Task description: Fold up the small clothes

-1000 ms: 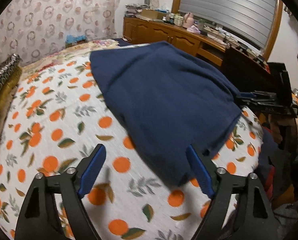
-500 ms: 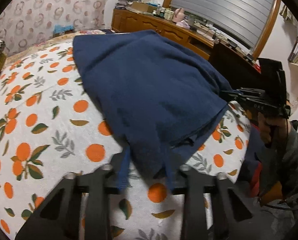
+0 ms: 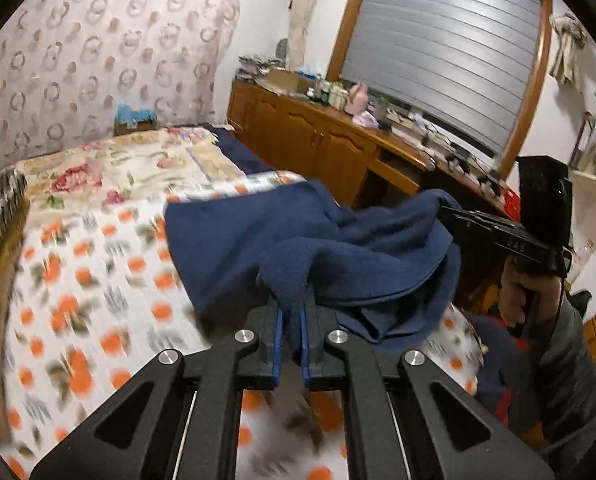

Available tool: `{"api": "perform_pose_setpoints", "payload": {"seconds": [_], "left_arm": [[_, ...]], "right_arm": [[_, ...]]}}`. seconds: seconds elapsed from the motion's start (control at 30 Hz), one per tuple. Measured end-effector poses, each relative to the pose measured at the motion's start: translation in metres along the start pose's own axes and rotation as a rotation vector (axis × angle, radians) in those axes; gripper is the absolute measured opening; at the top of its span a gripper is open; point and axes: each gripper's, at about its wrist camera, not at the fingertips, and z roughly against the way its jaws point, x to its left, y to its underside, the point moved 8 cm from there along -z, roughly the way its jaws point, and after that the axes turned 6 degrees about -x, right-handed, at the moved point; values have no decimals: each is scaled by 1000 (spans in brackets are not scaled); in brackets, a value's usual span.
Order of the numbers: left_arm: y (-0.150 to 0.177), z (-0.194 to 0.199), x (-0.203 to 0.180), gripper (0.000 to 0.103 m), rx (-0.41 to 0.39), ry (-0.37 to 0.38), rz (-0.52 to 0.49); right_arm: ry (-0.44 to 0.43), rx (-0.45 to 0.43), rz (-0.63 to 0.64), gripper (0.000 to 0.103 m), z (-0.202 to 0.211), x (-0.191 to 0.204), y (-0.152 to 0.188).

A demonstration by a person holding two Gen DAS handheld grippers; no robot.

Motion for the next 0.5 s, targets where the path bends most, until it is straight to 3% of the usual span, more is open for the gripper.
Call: {"api": "perform_pose_setpoints", "payload": {"seconds": [0.27,0.5], "left_arm": [[-42,-61,63,8,22,-59,50],[-40,-106,100,9,93,-99,97]], "right_arm": [[26,4,17,9,-63,-29,-36],[85,80,41,9,-125,-35,-43]]}}
